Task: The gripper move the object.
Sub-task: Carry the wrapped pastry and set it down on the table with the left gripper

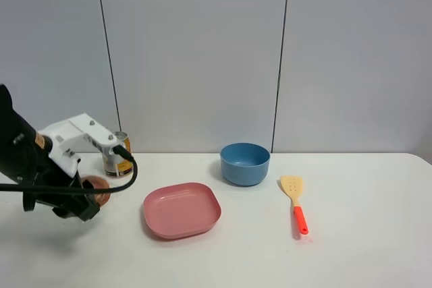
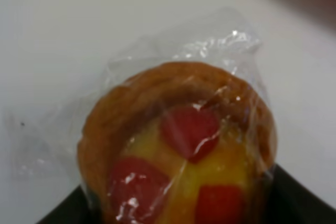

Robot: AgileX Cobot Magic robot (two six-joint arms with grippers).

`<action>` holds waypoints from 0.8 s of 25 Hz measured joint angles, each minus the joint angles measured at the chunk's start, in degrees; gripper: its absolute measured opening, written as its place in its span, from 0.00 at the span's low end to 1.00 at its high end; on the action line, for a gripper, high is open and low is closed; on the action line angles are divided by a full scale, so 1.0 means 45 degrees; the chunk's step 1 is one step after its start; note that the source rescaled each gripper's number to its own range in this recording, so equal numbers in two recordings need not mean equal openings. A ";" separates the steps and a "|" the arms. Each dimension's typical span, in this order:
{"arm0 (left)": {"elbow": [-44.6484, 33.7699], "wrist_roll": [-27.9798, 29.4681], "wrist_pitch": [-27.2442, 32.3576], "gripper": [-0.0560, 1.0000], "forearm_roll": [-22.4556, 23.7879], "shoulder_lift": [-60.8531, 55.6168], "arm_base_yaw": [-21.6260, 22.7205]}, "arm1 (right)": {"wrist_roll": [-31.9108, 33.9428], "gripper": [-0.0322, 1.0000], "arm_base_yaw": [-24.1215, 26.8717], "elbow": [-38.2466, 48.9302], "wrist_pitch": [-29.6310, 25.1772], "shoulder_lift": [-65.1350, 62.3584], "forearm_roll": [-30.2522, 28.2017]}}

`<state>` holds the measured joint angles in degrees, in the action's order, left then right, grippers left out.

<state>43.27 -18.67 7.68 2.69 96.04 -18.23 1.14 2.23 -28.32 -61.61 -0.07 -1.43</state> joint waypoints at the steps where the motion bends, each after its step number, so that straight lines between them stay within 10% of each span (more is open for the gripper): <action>1: 0.0000 0.0000 0.0175 0.07 -0.0101 -0.0623 -0.0303 | 0.0000 1.00 0.0000 0.0000 0.0000 0.0000 0.0000; 8: 0.1458 0.0160 0.2285 0.07 -0.0984 -0.3319 -0.2713 | 0.0000 1.00 0.0000 0.0000 0.0000 0.0000 0.0000; 20: 0.6503 0.0668 0.5248 0.07 -0.1042 -0.0782 -0.5230 | 0.0000 1.00 0.0000 0.0000 0.0000 0.0000 0.0000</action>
<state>72.54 -15.66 31.30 -2.00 92.52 -41.76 1.14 2.23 -28.32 -61.61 -0.07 -1.43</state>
